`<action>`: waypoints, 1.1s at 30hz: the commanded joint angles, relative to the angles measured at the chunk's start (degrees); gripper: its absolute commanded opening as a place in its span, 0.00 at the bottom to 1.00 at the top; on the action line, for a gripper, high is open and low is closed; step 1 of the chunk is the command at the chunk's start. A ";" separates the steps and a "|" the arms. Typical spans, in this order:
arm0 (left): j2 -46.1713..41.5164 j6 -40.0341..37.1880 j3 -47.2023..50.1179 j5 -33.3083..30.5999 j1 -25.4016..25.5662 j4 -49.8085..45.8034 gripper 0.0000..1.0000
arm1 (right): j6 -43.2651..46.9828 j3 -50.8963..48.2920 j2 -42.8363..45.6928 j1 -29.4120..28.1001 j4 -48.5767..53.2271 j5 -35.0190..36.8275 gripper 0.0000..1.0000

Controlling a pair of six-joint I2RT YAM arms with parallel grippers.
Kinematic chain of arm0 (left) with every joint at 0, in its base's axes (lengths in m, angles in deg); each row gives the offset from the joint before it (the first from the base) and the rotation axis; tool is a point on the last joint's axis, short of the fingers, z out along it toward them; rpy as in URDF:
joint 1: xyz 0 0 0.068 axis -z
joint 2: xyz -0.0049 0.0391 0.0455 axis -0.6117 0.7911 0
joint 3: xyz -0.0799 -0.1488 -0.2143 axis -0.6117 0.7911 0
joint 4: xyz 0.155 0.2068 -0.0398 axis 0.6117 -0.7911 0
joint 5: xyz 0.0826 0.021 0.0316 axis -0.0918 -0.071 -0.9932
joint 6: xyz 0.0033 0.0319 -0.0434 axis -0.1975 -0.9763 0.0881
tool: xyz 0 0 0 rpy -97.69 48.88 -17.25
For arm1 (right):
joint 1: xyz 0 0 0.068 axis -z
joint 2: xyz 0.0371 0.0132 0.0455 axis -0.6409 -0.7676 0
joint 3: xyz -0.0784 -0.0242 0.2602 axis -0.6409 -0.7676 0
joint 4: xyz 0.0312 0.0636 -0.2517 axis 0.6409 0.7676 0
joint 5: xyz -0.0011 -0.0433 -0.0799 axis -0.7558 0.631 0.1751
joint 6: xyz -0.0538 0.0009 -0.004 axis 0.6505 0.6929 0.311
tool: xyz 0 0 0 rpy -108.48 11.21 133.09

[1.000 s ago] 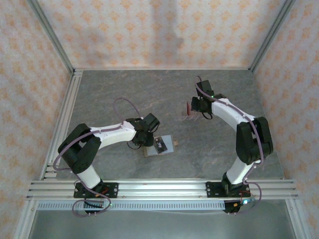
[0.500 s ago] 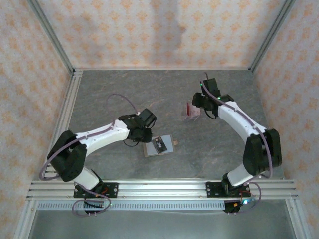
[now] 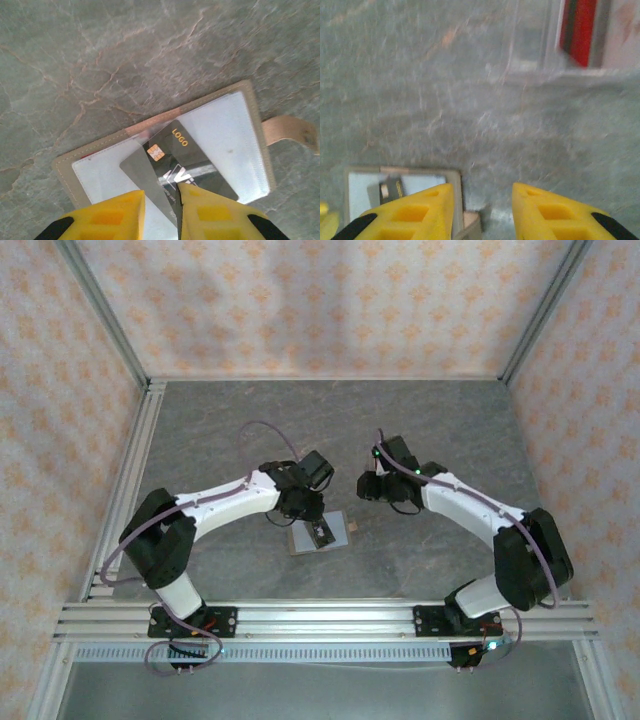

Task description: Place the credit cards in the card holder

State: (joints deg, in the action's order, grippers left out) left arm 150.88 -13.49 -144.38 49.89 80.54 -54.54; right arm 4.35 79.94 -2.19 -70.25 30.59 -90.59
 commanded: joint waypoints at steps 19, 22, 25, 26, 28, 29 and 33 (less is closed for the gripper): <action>8.05 0.39 8.90 -2.95 -0.38 5.27 0.18 | -9.48 -7.71 -7.82 -6.90 -20.41 -15.56 0.43; 8.48 0.92 10.26 -2.82 -0.47 6.14 0.18 | -9.50 -6.95 -10.23 -6.95 -20.99 -16.20 0.43; 8.68 1.18 10.82 -2.12 -0.60 6.81 0.18 | -9.60 -6.49 -11.77 -7.18 -21.25 -16.67 0.43; 8.72 1.21 10.69 -2.03 -0.55 6.82 0.18 | -9.70 -6.39 -12.10 -7.35 -21.16 -16.76 0.43; 8.50 1.02 10.41 -1.77 -0.56 6.77 0.18 | -9.79 -6.26 -12.69 -7.72 -21.08 -17.03 0.43; 8.54 0.89 10.21 -1.63 -0.64 6.61 0.18 | -9.73 -6.20 -12.99 -8.00 -20.82 -17.03 0.43; 6.81 0.84 9.13 0.30 -1.51 5.90 0.17 | -9.55 -6.86 -11.93 -8.11 -20.08 -15.55 0.43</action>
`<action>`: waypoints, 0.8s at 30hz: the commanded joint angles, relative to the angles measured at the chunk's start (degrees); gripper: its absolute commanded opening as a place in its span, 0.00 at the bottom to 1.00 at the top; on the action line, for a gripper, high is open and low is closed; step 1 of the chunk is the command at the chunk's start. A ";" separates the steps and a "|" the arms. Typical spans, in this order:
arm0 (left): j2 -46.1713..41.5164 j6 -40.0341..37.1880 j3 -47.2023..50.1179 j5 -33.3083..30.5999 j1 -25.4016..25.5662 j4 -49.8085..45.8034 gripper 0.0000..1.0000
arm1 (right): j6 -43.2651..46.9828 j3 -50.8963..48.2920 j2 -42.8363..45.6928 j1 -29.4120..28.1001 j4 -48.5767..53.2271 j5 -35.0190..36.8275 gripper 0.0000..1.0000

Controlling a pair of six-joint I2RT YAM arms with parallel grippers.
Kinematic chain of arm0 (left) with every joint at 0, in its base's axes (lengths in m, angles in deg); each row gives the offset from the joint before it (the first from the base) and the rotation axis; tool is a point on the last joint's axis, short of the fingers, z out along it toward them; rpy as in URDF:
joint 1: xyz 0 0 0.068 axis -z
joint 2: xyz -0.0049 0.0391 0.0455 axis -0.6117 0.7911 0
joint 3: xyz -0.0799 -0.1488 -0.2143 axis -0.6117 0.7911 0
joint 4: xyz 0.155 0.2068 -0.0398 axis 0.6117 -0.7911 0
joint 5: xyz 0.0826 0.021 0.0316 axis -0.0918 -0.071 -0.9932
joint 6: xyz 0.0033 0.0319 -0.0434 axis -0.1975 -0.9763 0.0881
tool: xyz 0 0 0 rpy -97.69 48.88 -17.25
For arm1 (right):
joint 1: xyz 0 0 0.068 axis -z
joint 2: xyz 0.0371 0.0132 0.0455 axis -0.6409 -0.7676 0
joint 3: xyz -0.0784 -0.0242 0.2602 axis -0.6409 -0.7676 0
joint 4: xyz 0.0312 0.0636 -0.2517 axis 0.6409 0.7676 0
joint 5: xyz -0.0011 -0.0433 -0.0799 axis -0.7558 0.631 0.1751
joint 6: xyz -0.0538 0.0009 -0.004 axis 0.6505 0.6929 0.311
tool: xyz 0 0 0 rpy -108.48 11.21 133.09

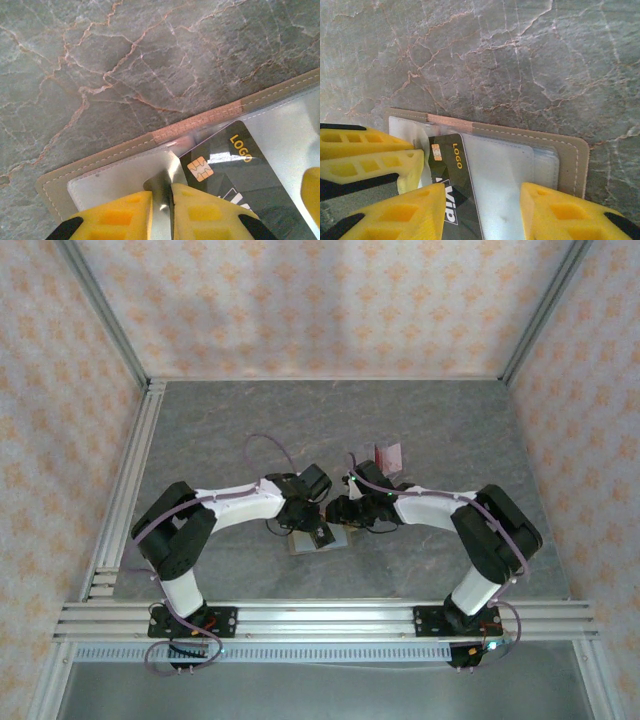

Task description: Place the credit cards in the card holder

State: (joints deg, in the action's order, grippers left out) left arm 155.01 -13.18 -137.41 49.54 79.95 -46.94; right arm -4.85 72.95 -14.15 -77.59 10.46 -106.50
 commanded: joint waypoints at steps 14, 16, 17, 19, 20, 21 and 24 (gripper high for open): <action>-0.16 0.33 -3.83 0.23 -3.28 -5.16 0.18 | -0.42 0.38 0.54 -0.76 1.15 1.00 0.34; -0.59 0.44 -4.02 0.82 -3.30 -4.86 0.18 | -0.24 0.52 0.41 -0.77 1.58 1.03 0.33; -0.86 0.41 -4.10 1.03 -3.31 -4.80 0.18 | -0.24 0.56 0.33 -0.76 1.59 0.93 0.33; -1.23 0.35 -4.28 0.81 -3.30 -5.07 0.19 | -0.24 0.59 0.22 -0.76 1.43 0.78 0.33; -1.01 0.27 -4.52 0.54 -3.35 -5.25 0.18 | -0.18 0.65 0.14 -0.78 1.52 0.92 0.33; -0.64 0.19 -4.63 0.51 -3.37 -5.38 0.18 | -0.02 0.69 0.09 -0.77 1.48 0.90 0.32; 0.61 0.33 -4.79 1.38 -3.31 -4.98 0.11 | 0.16 0.96 -0.07 -0.76 1.76 1.02 0.30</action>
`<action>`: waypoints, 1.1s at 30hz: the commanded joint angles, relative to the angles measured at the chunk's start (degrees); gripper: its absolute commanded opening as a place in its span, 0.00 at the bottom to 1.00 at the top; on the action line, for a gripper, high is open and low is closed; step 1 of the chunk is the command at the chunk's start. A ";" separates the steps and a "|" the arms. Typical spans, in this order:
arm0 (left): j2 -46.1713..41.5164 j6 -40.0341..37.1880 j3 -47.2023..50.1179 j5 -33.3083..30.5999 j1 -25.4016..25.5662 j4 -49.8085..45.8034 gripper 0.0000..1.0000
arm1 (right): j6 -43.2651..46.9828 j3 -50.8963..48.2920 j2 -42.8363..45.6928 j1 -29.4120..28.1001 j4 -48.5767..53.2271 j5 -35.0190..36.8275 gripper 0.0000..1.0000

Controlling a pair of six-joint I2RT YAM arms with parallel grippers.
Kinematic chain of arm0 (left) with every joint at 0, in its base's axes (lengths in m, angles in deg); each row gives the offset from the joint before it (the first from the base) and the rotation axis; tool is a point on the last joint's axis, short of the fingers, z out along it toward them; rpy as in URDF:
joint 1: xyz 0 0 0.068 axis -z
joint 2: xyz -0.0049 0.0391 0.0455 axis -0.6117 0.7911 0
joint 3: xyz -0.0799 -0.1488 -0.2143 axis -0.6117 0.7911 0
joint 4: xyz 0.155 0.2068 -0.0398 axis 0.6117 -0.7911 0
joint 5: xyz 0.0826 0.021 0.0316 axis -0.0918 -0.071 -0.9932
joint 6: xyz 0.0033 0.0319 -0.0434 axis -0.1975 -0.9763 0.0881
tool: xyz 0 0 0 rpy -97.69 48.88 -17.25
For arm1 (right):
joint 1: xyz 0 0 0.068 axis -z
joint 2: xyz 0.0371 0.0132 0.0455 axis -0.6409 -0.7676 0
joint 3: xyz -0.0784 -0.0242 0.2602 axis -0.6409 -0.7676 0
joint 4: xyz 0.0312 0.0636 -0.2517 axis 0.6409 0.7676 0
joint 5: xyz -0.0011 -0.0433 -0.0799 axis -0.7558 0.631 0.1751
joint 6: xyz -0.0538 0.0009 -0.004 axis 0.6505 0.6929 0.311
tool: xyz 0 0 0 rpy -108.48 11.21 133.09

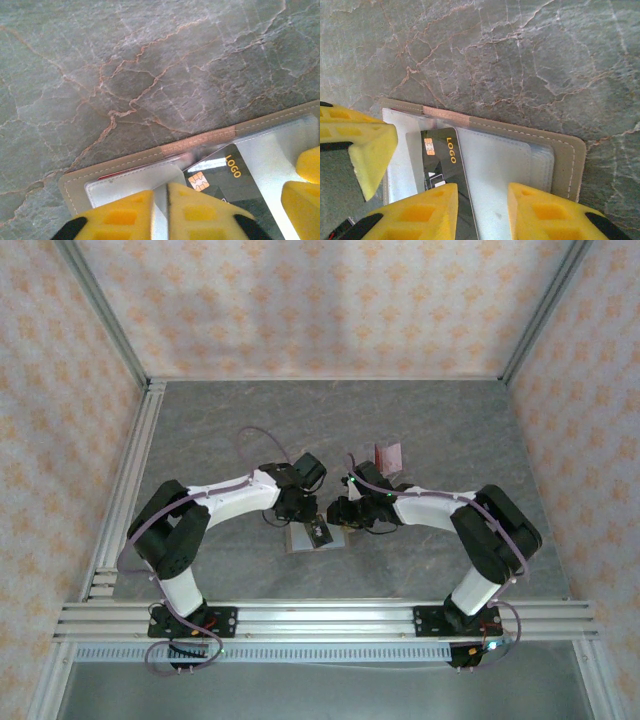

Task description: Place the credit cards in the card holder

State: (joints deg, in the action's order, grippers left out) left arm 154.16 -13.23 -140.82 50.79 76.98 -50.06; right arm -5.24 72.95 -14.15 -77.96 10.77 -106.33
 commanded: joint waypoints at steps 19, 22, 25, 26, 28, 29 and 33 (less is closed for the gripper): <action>5.22 1.19 2.32 -0.64 -0.51 0.59 0.00 | 1.20 2.29 0.30 -0.39 3.48 0.92 0.31; 5.80 1.80 4.58 -0.63 -0.59 2.01 0.00 | 0.83 2.69 0.37 -0.39 3.36 -0.12 0.33; 6.71 2.53 6.53 -0.27 -0.66 3.52 0.00 | 0.70 3.15 -0.06 -0.39 3.30 -1.35 0.34; 6.93 2.77 7.07 -0.13 -0.64 4.07 0.00 | 0.69 3.24 -0.03 -0.46 3.31 -1.55 0.34; 7.15 2.99 7.82 -0.10 -0.64 4.57 0.00 | 0.85 3.31 0.93 -0.48 4.10 -0.79 0.34; 7.23 3.03 8.07 -0.18 -0.68 4.77 0.00 | 1.13 3.12 2.01 -0.48 4.53 0.30 0.33; 7.63 3.00 8.77 -0.11 -0.71 5.32 0.00 | 2.07 3.11 4.57 -0.48 6.16 2.42 0.34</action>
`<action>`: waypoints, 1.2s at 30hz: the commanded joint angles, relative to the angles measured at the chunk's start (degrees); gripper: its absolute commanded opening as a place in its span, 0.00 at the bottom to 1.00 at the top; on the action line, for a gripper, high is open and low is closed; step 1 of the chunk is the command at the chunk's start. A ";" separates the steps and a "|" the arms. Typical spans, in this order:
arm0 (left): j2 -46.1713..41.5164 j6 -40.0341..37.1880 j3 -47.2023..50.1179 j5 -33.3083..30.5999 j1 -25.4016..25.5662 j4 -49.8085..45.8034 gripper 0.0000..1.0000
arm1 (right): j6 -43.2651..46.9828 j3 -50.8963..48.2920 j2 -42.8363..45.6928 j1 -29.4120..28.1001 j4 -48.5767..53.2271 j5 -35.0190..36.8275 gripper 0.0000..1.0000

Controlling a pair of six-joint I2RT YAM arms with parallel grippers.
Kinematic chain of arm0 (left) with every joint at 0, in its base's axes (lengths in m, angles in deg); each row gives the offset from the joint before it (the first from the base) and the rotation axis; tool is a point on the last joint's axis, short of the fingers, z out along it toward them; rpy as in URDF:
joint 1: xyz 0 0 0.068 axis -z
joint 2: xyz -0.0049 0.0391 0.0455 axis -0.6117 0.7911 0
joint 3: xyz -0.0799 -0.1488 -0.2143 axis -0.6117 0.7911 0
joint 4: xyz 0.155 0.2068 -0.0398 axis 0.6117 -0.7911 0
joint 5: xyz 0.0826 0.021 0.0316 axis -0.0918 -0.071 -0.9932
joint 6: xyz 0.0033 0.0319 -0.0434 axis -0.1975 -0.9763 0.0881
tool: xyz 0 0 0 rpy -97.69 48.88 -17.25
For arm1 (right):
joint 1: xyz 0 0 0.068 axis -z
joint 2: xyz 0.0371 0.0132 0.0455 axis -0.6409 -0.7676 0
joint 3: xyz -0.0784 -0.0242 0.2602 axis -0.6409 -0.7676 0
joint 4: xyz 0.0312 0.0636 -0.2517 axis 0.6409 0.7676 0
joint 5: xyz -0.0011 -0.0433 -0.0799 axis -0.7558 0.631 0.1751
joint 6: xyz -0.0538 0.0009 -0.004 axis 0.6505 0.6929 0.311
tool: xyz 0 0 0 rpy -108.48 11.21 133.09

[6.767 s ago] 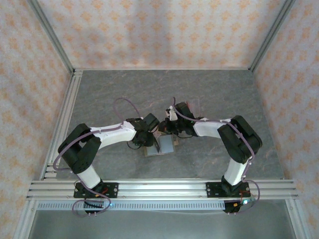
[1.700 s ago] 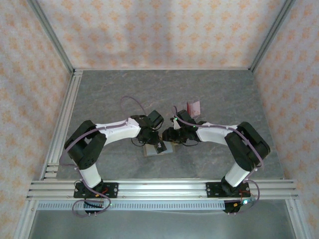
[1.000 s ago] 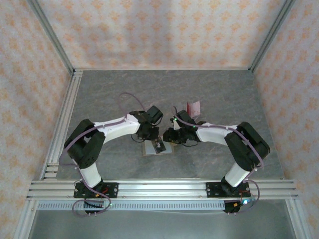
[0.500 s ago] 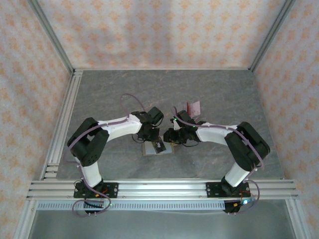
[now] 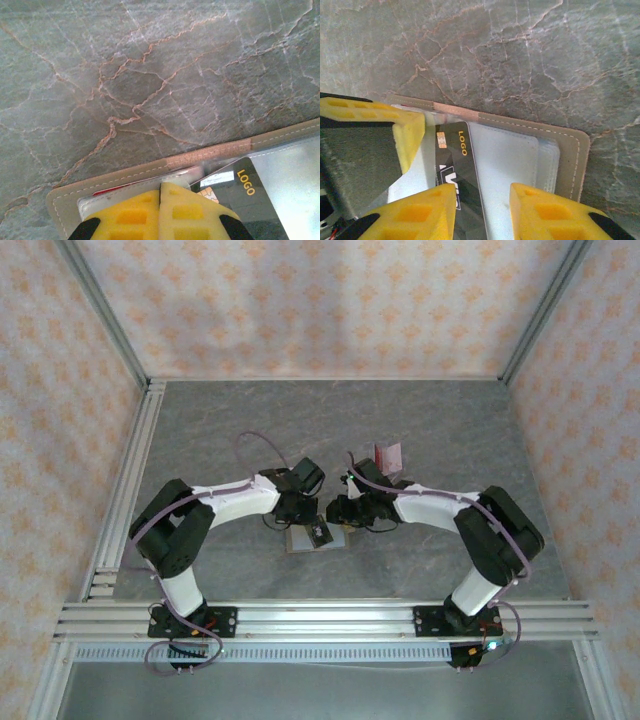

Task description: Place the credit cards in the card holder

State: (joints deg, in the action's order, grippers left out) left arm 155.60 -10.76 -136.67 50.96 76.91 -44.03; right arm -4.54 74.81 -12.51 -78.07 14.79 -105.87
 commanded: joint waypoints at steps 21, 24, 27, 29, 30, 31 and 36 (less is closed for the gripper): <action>5.61 0.26 5.69 -0.02 -0.99 -0.14 0.00 | 2.09 3.67 -4.18 -3.53 4.72 1.85 0.36; 5.54 0.26 5.86 0.14 -0.97 0.08 0.00 | 2.09 3.93 -5.00 -3.62 4.45 0.73 0.37; 5.49 0.35 6.00 0.11 -0.92 0.08 0.00 | 1.92 4.49 -6.07 -4.08 3.51 -1.20 0.37; 5.52 0.35 6.13 0.08 -0.97 0.23 0.00 | 2.08 5.20 -6.98 -4.40 3.17 -2.23 0.37; 5.49 0.35 6.13 0.06 -0.97 0.24 0.00 | 2.09 5.48 -7.24 -4.50 2.81 -3.03 0.38; 5.62 0.43 6.13 -0.02 -0.99 0.20 0.00 | 2.01 5.80 -7.81 -4.50 2.16 -4.12 0.38; 4.94 0.70 6.57 -0.26 -0.98 0.33 0.00 | 2.43 7.60 -9.62 -4.50 2.24 -5.90 0.38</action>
State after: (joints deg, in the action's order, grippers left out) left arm 155.14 -10.58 -134.79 51.68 76.28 -39.96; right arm -3.12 81.08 -20.59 -81.96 17.31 -110.09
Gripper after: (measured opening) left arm 0.047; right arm 0.376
